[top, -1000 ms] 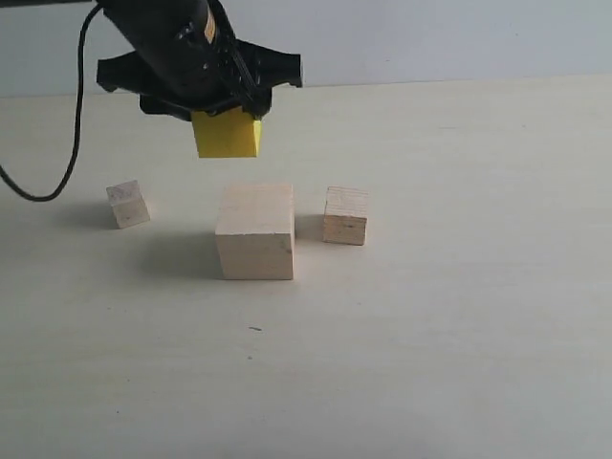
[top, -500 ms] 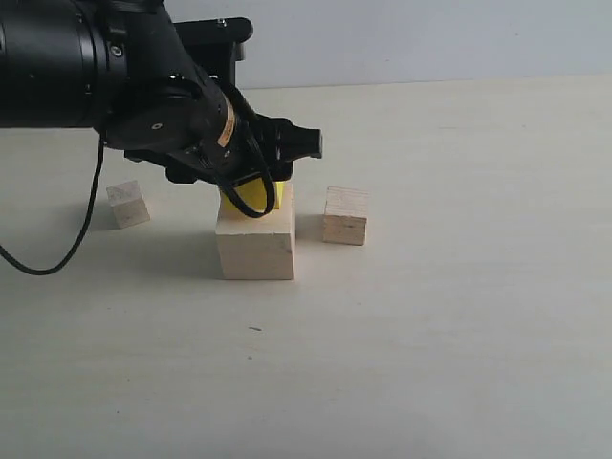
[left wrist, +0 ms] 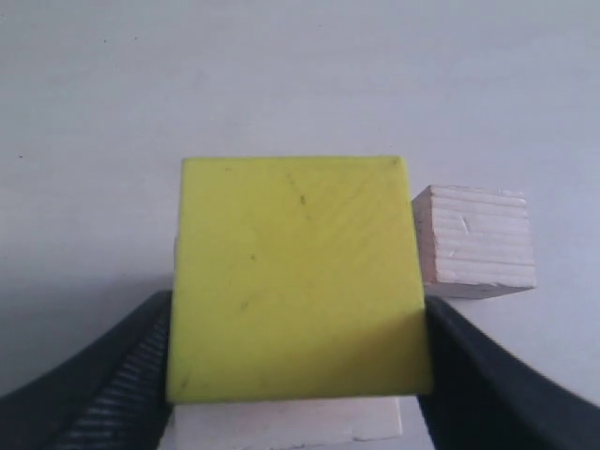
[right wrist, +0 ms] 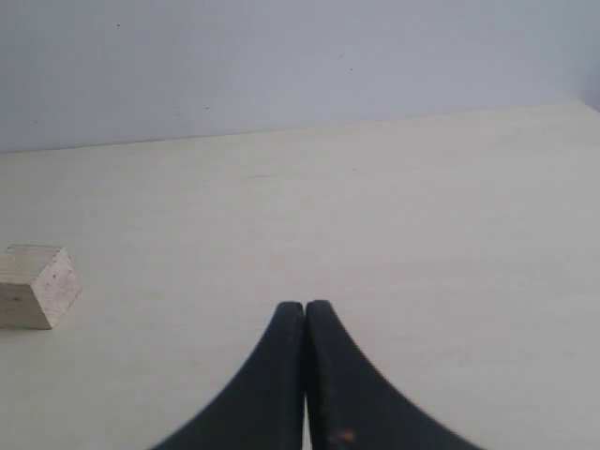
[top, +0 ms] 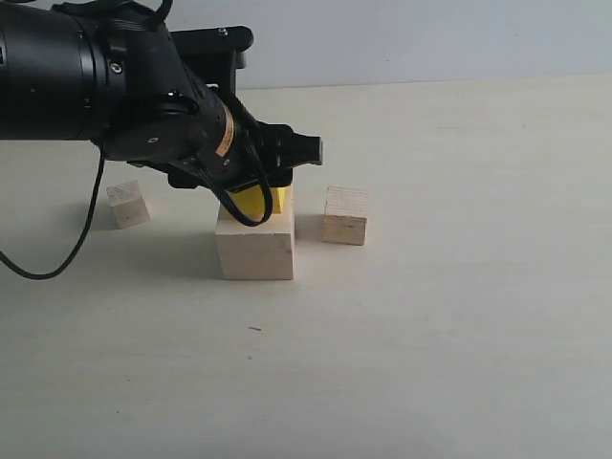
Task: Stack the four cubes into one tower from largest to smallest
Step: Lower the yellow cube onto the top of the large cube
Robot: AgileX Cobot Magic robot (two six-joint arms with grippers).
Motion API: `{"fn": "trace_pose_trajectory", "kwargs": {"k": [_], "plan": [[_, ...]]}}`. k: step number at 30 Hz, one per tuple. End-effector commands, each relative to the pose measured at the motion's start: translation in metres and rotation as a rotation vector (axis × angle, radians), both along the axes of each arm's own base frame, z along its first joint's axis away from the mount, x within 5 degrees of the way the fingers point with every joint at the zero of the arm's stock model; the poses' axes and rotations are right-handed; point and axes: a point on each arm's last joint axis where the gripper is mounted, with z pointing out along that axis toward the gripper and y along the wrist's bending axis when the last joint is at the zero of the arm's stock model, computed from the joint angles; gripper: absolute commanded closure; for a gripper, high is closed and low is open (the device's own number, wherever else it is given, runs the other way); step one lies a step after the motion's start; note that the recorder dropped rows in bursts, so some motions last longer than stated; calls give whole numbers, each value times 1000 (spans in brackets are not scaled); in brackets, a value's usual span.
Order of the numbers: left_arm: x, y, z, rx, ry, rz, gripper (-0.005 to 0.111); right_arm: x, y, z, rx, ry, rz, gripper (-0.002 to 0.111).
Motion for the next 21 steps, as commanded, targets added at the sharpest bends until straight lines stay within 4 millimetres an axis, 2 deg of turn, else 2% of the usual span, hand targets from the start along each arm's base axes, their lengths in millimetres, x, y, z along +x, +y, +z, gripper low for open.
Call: {"fn": "trace_pose_trajectory", "kwargs": {"k": [1, 8, 15, 21], "plan": [[-2, 0, 3, -2, -8, -1, 103, 0, -1, -1, -13, -8, -6, 108], [-2, 0, 2, -4, 0, 4, 103, 0, -1, -1, -11, -8, -6, 108], [0, -2, -12, 28, 31, 8, 103, 0, -1, -1, -11, -8, -6, 108], [0, 0, -15, 54, 40, 20, 103, 0, -1, -1, -13, -8, -6, 108]]}}
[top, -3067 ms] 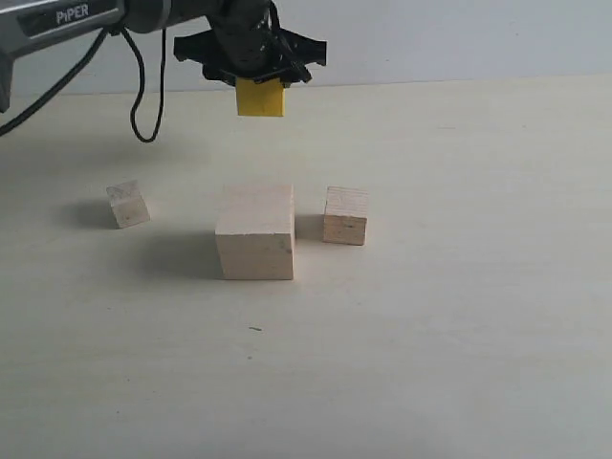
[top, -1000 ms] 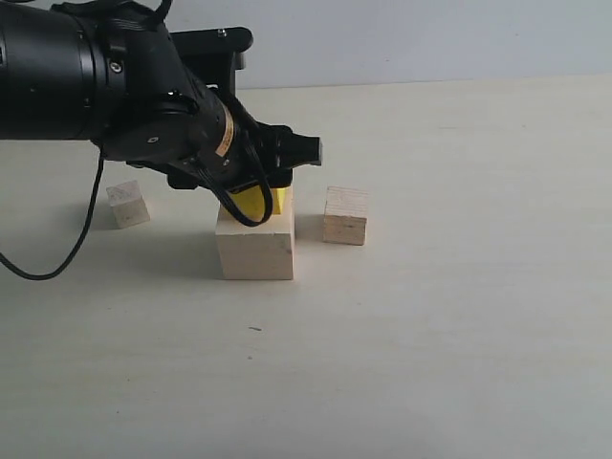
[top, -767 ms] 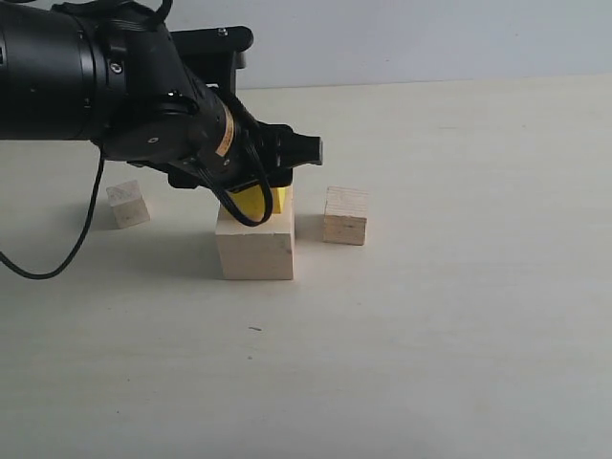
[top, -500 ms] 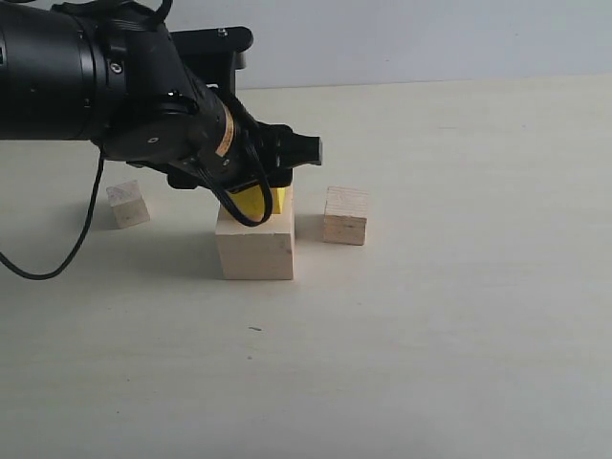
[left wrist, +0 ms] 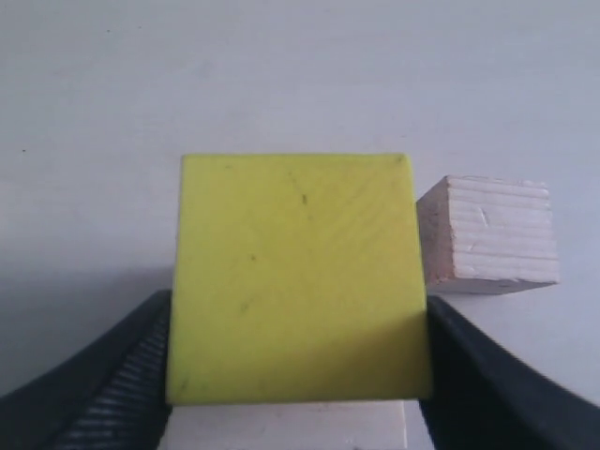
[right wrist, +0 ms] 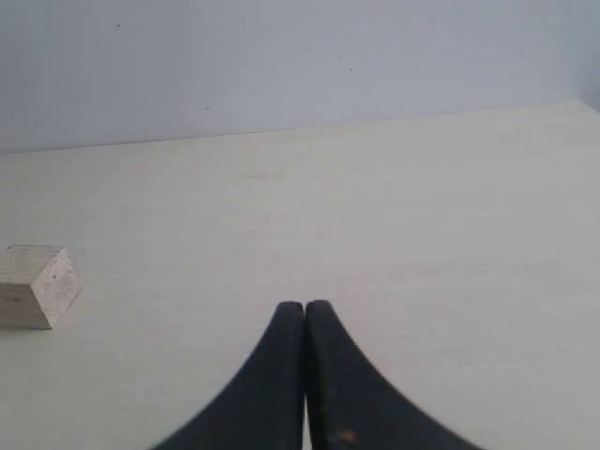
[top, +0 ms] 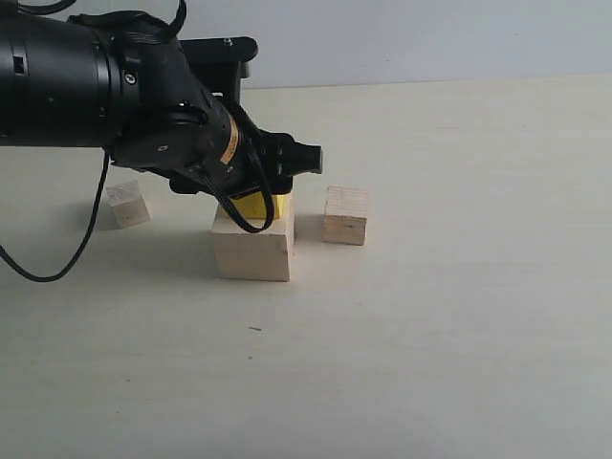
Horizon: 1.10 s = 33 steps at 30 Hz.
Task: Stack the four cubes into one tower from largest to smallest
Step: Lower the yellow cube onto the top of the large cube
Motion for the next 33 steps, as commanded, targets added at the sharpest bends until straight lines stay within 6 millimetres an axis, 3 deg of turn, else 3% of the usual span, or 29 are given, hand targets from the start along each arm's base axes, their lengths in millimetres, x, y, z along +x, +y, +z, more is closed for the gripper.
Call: {"fn": "trace_pose_trajectory", "kwargs": {"k": [1, 17, 33], "plan": [[-2, 1, -5, 27, 25, 20, 103, 0, -1, -1, -13, -8, -6, 108], [-8, 3, 12, 19, -6, 12, 103, 0, -1, -1, -11, -8, -6, 108], [-11, -2, 0, 33, 33, 33, 103, 0, -1, -1, -13, -8, -6, 108]]}}
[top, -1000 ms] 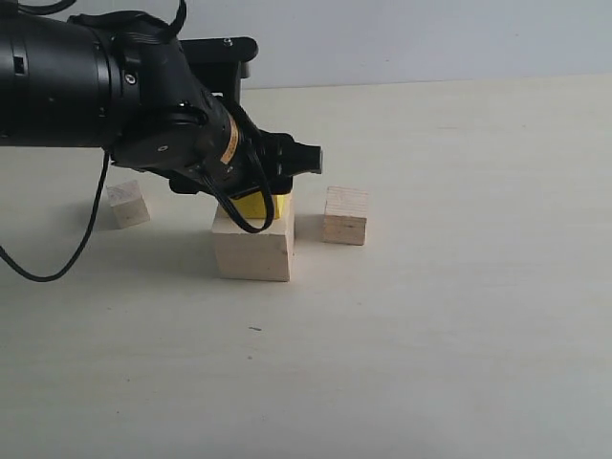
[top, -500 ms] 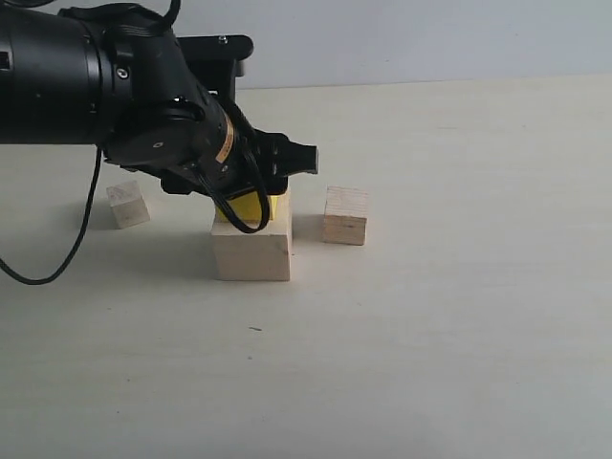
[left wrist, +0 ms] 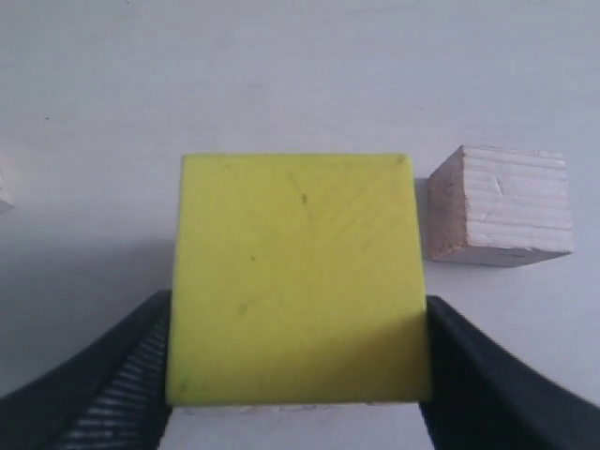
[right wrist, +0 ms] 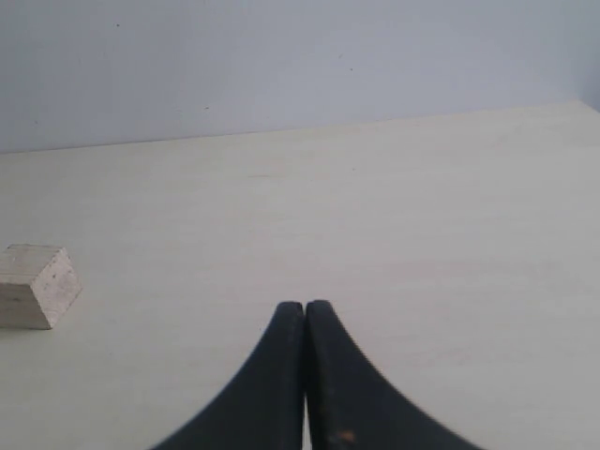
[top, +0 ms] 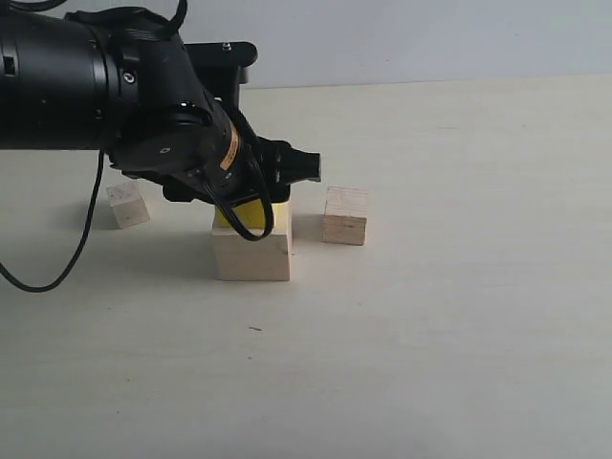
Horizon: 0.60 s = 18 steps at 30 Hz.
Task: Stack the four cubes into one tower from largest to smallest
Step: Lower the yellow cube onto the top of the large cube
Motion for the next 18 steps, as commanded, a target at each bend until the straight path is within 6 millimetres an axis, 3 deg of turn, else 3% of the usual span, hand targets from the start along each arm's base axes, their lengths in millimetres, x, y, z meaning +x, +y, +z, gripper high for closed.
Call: {"fn": "trace_pose_trajectory", "kwargs": {"k": [1, 18], "plan": [[0, -1, -5, 0, 9, 19, 103, 0, -1, -1, -13, -8, -6, 108], [0, -1, -6, -1, 11, 22, 101, 0, -1, -1, -11, -8, -6, 108]]}}
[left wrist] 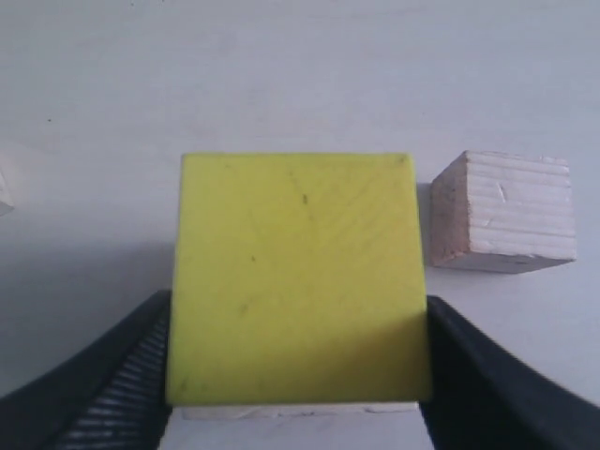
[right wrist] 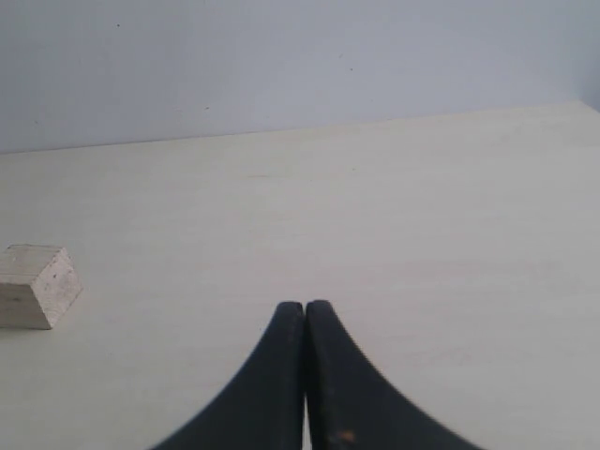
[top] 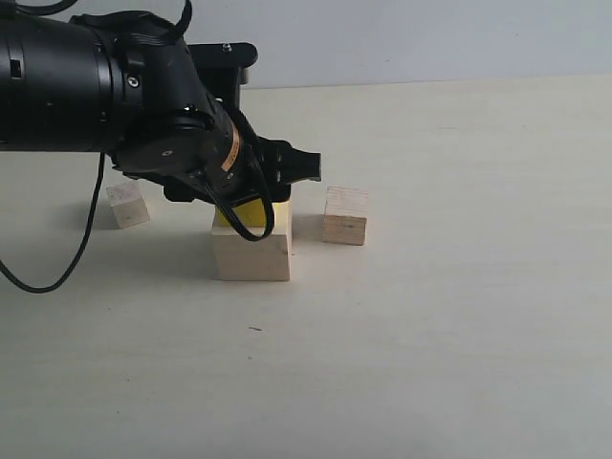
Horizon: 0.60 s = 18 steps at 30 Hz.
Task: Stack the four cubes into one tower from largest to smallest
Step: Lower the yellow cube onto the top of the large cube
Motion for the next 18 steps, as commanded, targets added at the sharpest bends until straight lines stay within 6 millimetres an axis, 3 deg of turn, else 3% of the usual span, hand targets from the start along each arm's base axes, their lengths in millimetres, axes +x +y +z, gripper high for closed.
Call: {"fn": "trace_pose_trajectory", "kwargs": {"k": [1, 11, 18], "plan": [[-1, -1, -4, -2, 16, 11, 98, 0, -1, -1, -11, -8, -6, 108], [-2, 0, -5, 9, 22, 19, 63, 0, -1, -1, -14, -8, -6, 108], [-2, 2, -5, 30, 30, 33, 30, 0, -1, -1, -14, -8, -6, 108]]}}
